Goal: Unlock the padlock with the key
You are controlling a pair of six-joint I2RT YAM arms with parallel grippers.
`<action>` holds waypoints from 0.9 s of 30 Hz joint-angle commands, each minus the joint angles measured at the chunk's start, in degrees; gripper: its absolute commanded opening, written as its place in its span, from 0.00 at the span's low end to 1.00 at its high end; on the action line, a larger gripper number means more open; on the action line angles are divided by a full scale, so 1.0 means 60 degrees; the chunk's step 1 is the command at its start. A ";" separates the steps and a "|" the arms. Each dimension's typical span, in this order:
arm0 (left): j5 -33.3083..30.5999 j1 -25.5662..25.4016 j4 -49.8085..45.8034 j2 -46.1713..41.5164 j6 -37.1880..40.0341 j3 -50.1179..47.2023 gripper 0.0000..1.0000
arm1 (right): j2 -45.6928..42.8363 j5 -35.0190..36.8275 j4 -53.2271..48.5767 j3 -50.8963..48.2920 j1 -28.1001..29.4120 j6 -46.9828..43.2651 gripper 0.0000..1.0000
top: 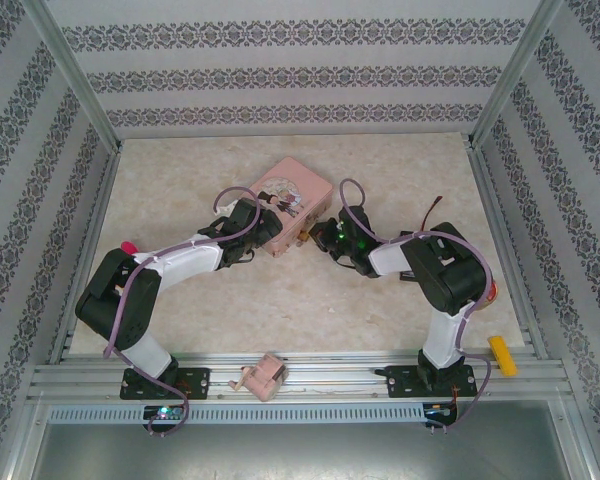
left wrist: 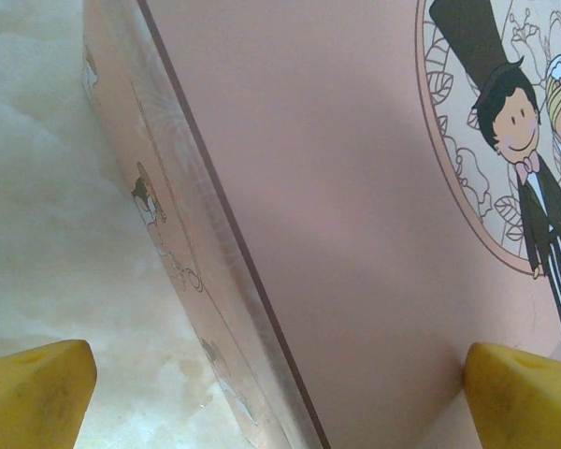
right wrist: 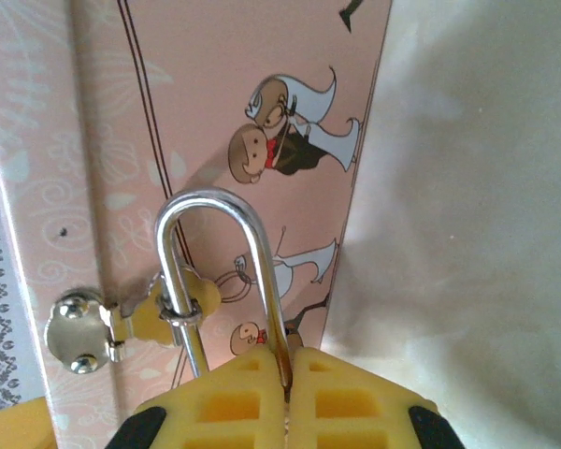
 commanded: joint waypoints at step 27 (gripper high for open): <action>-0.0007 -0.0142 -0.1105 -0.0134 0.0016 -0.0403 0.99 | 0.0059 0.0513 0.0587 -0.0259 -0.0454 0.0331 0.00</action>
